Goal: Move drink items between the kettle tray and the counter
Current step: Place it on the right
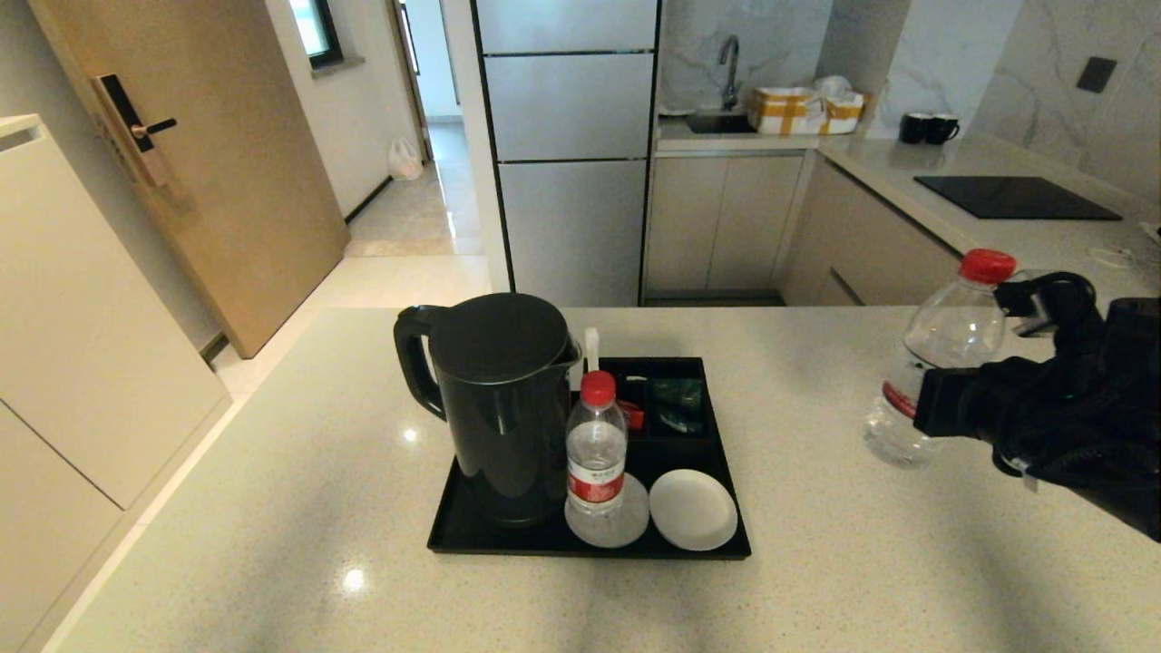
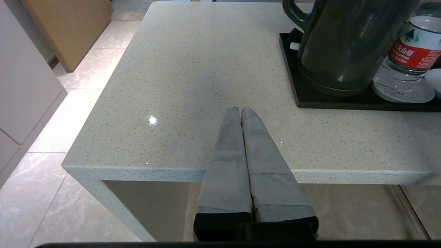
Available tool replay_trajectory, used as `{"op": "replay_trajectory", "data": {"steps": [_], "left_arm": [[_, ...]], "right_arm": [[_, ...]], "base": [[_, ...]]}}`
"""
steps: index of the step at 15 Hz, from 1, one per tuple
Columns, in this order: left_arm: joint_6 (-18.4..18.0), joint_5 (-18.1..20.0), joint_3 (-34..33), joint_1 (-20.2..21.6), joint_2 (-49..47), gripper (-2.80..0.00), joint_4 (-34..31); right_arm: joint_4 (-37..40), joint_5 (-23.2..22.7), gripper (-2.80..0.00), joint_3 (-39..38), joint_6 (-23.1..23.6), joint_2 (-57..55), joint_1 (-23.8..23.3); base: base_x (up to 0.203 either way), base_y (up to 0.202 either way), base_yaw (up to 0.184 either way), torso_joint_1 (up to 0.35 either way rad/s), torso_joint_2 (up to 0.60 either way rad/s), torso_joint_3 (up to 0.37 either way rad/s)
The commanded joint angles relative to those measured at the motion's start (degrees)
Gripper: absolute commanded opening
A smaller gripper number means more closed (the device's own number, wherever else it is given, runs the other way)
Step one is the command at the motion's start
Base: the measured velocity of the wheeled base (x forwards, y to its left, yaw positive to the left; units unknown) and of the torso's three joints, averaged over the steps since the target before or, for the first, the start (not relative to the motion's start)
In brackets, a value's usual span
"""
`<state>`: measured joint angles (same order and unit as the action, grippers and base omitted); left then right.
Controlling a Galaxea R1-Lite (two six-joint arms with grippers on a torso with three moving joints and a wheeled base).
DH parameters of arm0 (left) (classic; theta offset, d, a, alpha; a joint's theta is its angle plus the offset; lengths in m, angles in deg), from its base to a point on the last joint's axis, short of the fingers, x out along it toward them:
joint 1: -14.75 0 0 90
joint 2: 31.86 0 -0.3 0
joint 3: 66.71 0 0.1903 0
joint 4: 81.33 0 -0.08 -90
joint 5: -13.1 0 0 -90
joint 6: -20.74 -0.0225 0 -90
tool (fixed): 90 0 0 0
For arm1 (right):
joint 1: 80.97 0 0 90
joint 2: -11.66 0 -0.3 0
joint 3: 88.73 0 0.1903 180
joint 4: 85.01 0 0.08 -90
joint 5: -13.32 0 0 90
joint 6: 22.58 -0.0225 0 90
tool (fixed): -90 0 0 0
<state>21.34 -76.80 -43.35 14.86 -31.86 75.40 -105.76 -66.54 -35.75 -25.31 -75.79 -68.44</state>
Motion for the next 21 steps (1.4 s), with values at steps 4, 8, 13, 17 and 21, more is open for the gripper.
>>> {"op": "replay_trajectory", "data": {"steps": [4, 8, 13, 17, 21], "left_arm": [[0.01, -0.01, 0.00, -0.02, -0.09, -2.80, -0.01], [0.01, -0.01, 0.00, 0.06, -0.09, -2.80, -0.01], [0.01, -0.01, 0.00, 0.07, -0.09, -2.80, -0.01], [0.01, -0.01, 0.00, 0.04, -0.09, -2.80, 0.04], [0.01, -0.01, 0.00, 0.06, -0.09, -2.80, -0.01]], "right_arm": [[-6.33, 1.06, -2.80, -2.55, -0.03, 0.58, -6.81], [-25.76, 5.96, -2.80, -6.83, 0.01, -14.34, -8.39], [-42.57, 10.63, -2.80, -7.72, -0.02, -34.46, -12.95], [-43.54, 11.04, -2.80, -2.00, -0.16, -40.79, -17.89], [-43.54, 11.19, -2.80, -0.32, -1.15, -46.32, -18.68]], "base": [[0.000, 0.000, 0.000, 0.000, 0.00, 0.000], [0.000, 0.000, 0.000, 0.000, 0.00, 0.000], [0.000, 0.000, 0.000, 0.000, 0.00, 0.000], [0.000, 0.000, 0.000, 0.000, 0.00, 0.000], [0.000, 0.000, 0.000, 0.000, 0.00, 0.000]]}}
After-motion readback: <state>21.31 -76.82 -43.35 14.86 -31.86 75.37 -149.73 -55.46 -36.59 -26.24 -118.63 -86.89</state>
